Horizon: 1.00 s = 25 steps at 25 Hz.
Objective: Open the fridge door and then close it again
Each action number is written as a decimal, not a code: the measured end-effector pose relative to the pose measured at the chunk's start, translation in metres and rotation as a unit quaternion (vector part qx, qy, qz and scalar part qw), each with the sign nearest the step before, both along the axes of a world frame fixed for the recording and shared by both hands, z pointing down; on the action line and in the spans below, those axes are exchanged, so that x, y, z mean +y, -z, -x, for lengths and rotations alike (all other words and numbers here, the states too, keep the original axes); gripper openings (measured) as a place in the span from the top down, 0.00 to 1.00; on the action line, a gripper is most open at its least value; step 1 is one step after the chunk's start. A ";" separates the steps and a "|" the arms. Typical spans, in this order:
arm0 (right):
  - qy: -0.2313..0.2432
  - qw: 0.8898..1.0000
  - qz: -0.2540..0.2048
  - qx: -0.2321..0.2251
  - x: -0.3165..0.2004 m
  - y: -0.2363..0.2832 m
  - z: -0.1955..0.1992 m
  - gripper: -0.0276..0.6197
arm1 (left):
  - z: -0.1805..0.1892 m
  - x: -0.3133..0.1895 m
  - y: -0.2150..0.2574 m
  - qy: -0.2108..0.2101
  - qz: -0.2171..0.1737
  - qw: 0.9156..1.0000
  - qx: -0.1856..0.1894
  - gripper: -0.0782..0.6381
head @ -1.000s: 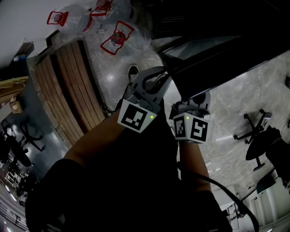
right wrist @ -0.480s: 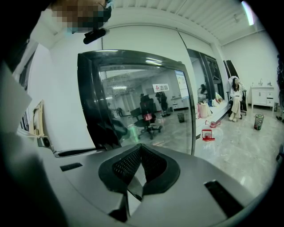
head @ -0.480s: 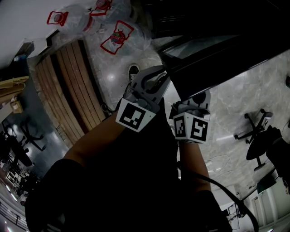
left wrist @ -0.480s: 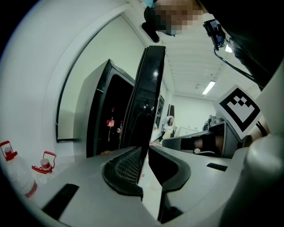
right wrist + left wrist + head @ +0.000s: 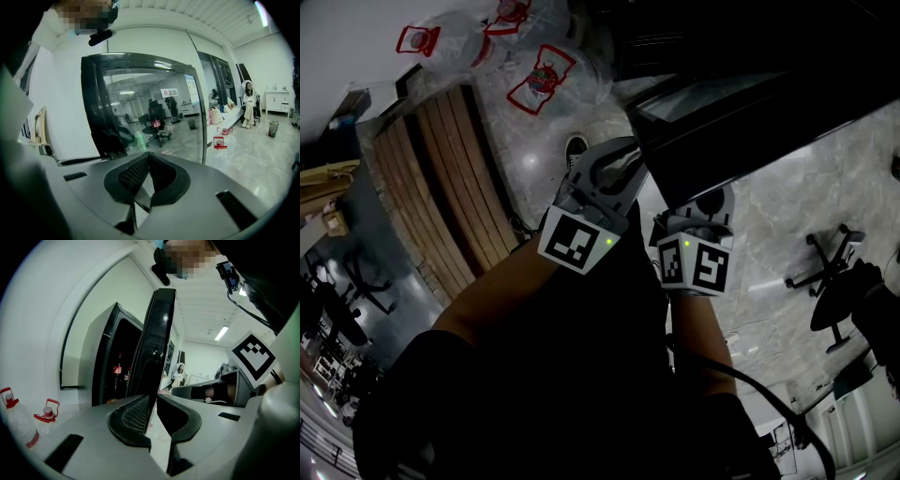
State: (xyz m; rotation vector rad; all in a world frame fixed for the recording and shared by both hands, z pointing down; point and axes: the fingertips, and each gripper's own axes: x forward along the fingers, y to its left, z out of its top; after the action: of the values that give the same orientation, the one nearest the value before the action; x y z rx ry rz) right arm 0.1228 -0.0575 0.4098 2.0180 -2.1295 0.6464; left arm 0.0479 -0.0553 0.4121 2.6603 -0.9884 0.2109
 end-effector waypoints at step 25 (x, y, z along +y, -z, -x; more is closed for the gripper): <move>0.017 1.000 0.003 0.005 -0.029 0.002 0.016 0.93 | 0.034 -0.077 -0.002 0.055 -0.024 0.998 -0.025 0.81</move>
State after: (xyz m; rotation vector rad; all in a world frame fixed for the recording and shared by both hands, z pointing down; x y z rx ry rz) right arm 0.1072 -0.0866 0.4083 1.9719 -2.1490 0.6366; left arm 0.0138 -0.1327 0.4144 2.6447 -1.1663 0.2352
